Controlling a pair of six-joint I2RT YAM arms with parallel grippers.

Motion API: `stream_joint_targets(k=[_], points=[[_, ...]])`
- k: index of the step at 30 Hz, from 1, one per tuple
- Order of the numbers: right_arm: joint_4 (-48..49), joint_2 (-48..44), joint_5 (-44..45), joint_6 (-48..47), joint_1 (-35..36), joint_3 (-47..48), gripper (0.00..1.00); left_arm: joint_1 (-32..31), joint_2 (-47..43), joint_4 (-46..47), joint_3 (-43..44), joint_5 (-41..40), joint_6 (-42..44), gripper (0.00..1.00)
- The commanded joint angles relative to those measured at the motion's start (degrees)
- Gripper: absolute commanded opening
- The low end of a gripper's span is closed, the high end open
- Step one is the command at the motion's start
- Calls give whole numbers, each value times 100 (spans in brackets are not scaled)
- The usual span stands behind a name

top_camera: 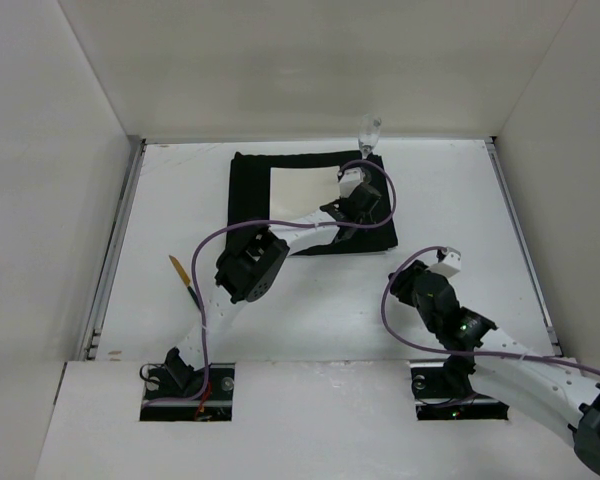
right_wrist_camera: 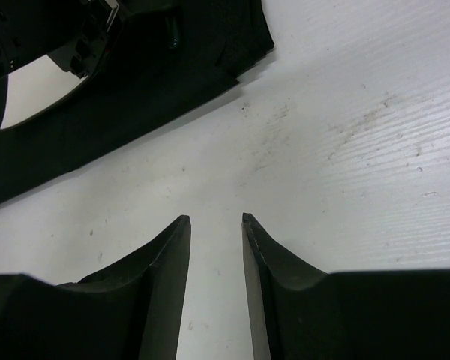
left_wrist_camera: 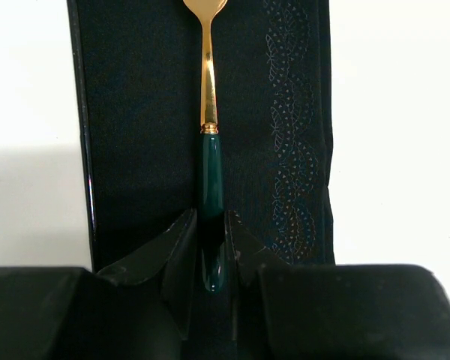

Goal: Set the dinner table for one person

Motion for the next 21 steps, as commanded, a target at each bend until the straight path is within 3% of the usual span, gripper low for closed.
stream_joint_targets(k=[1, 8, 15, 21], points=[[255, -92, 135, 42, 55, -5, 40, 11, -40, -120, 271, -219, -33, 17], [263, -66, 126, 42, 55, -5, 40, -42, -154, -129, 253, -342, 72, 29], [263, -101, 144, 42, 55, -14, 40, -68, -259, -129, 236, -473, 143, 33], [255, -171, 153, 51, 55, -23, 40, -165, -523, -50, 174, -658, 116, 50]])
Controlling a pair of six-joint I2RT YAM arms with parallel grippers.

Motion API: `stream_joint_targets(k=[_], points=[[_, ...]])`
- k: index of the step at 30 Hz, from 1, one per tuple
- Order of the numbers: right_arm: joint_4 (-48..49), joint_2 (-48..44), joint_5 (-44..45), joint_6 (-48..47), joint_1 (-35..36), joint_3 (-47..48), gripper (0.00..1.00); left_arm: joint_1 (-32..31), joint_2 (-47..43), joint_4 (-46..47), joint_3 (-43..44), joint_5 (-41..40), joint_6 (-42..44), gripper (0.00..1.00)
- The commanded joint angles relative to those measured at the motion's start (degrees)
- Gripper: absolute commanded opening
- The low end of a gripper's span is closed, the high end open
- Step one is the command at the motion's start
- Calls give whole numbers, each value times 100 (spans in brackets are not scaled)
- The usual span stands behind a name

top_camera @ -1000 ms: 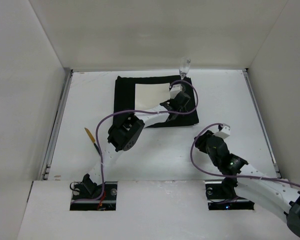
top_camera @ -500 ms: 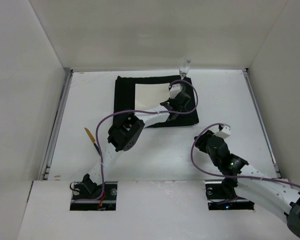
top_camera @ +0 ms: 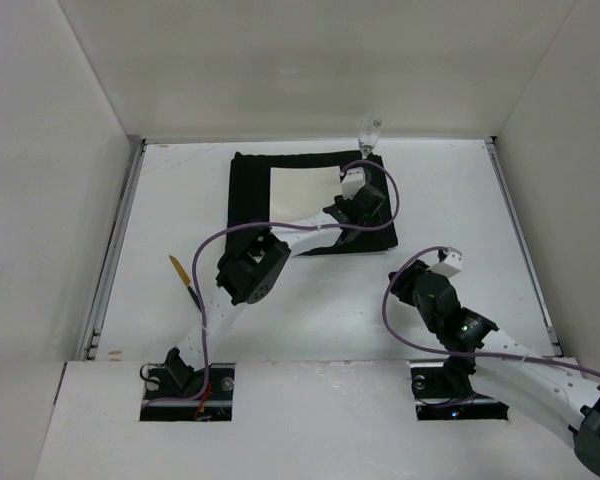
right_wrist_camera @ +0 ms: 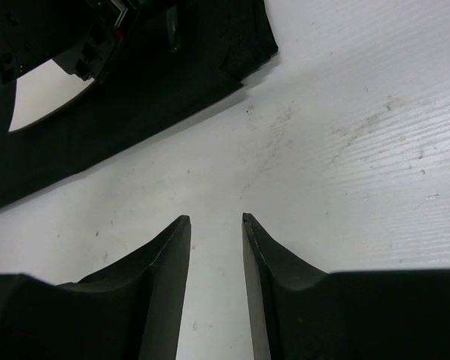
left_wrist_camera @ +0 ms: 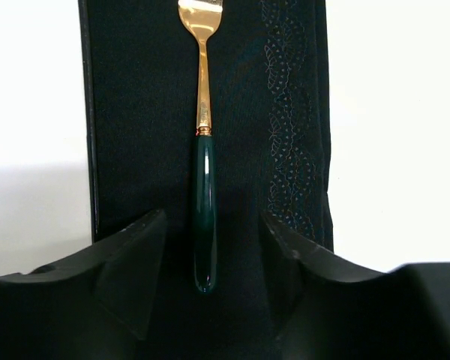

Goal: Set the dinner table for one person

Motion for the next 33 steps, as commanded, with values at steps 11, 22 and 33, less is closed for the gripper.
stream_joint_targets(k=[11, 22, 33], points=[[261, -227, 109, 60, 125, -58, 39, 73, -2771, 903, -1594, -871, 277, 48], [911, 598, -120, -274, 713, 56, 8, 987, -7198, -1219, -5681, -2066, -635, 8], [1131, 591, -146, -406, 881, -5, 18, 3062, -8874, -3483, -7177, -1461, -1296, 42]])
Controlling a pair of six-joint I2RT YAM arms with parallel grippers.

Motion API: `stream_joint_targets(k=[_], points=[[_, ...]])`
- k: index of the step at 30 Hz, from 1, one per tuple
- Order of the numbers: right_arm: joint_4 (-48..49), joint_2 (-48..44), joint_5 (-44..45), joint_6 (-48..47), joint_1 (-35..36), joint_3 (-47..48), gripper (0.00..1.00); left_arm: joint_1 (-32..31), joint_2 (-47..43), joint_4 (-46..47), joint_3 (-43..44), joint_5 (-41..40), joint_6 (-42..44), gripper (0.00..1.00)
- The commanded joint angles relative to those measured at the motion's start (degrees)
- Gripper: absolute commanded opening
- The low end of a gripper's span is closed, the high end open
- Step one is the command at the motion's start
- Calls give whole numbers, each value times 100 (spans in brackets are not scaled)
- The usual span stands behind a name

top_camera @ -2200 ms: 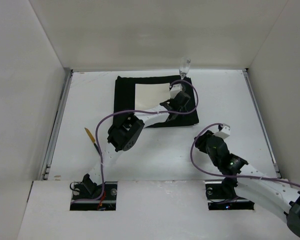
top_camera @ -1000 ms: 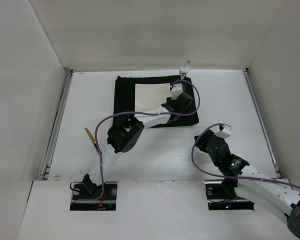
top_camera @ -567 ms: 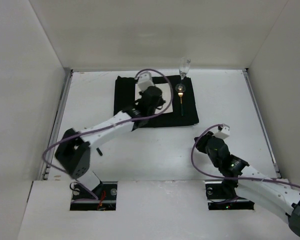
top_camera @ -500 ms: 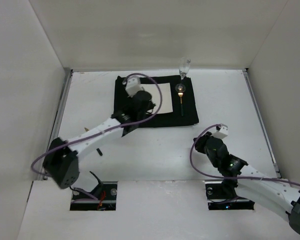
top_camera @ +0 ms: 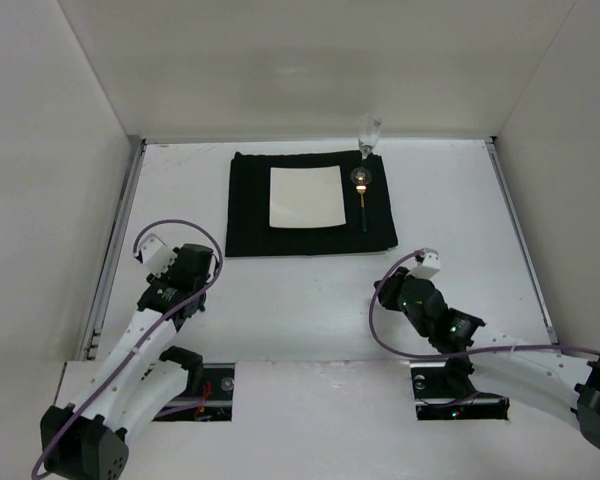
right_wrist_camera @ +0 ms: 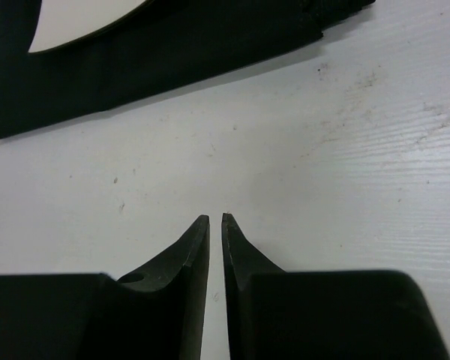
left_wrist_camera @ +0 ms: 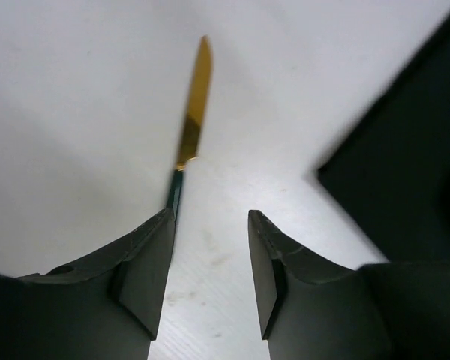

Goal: Set the dinner table for one person

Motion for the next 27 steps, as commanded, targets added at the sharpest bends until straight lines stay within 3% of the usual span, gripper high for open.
stream_joint_targets(k=[1, 7, 27], points=[[393, -80, 20, -76, 83, 47, 19, 194, 221, -347, -297, 255, -144, 42], [393, -107, 64, -76, 136, 38, 22, 274, 600, -21, -579, 308, -92, 43], [393, -107, 73, -94, 127, 47, 23, 397, 1321, 1113, -1203, 888, 67, 27]])
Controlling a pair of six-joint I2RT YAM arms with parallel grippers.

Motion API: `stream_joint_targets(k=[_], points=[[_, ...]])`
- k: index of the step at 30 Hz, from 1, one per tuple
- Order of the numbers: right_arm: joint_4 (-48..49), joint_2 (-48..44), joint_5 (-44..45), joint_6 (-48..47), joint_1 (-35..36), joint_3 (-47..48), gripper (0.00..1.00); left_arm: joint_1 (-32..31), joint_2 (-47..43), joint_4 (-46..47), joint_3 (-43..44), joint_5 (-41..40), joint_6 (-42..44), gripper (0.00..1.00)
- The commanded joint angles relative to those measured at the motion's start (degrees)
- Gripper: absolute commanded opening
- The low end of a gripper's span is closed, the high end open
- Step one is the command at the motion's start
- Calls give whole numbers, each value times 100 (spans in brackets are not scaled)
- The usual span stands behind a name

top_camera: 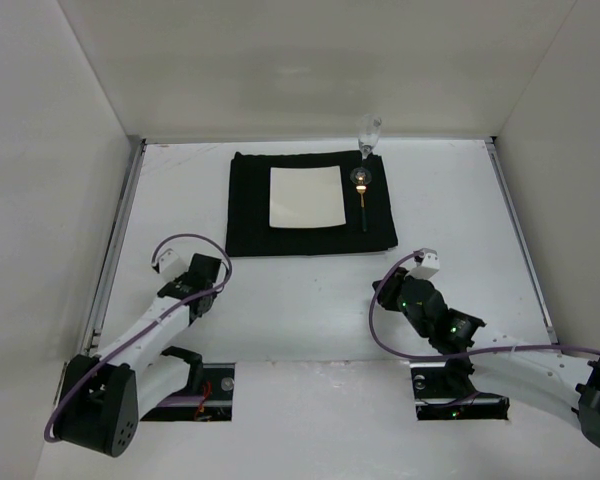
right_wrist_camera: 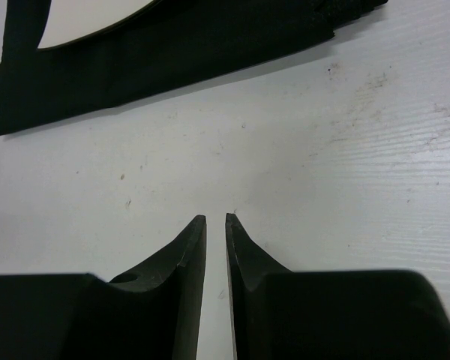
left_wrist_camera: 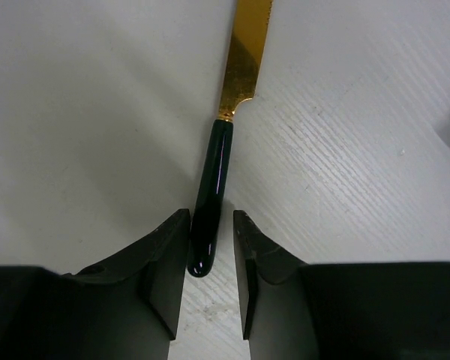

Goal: Set the dinner table for one person

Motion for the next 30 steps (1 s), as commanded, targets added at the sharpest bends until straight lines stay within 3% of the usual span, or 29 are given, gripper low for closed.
stream_joint_targets(k=[1, 6, 10, 15, 21, 23, 27, 30], points=[[353, -67, 70, -59, 36, 41, 23, 56, 42, 306, -180, 124, 1, 24], [353, -103, 70, -50, 36, 32, 28, 126, -369, 237, -110, 115, 150, 5], [371, -103, 70, -59, 36, 32, 31, 65, -1169, -219, 451, 62, 589, 3], [432, 55, 70, -85, 36, 67, 36, -382, -1303, -642, 1558, -8, 1239, 3], [450, -24, 62, -68, 18, 23, 36, -1024, -285, 173, 2412, 254, 2407, 3], [467, -32, 70, -67, 18, 5, 36, -912, 189, 639, 2570, 763, 2856, 4], [476, -50, 114, -67, 18, -12, 37, -420, 998, 1746, 2641, 2186, 2902, 4], [476, -59, 202, -67, 44, -12, 37, -366, 1648, 2476, 2807, 2576, 2945, 4]])
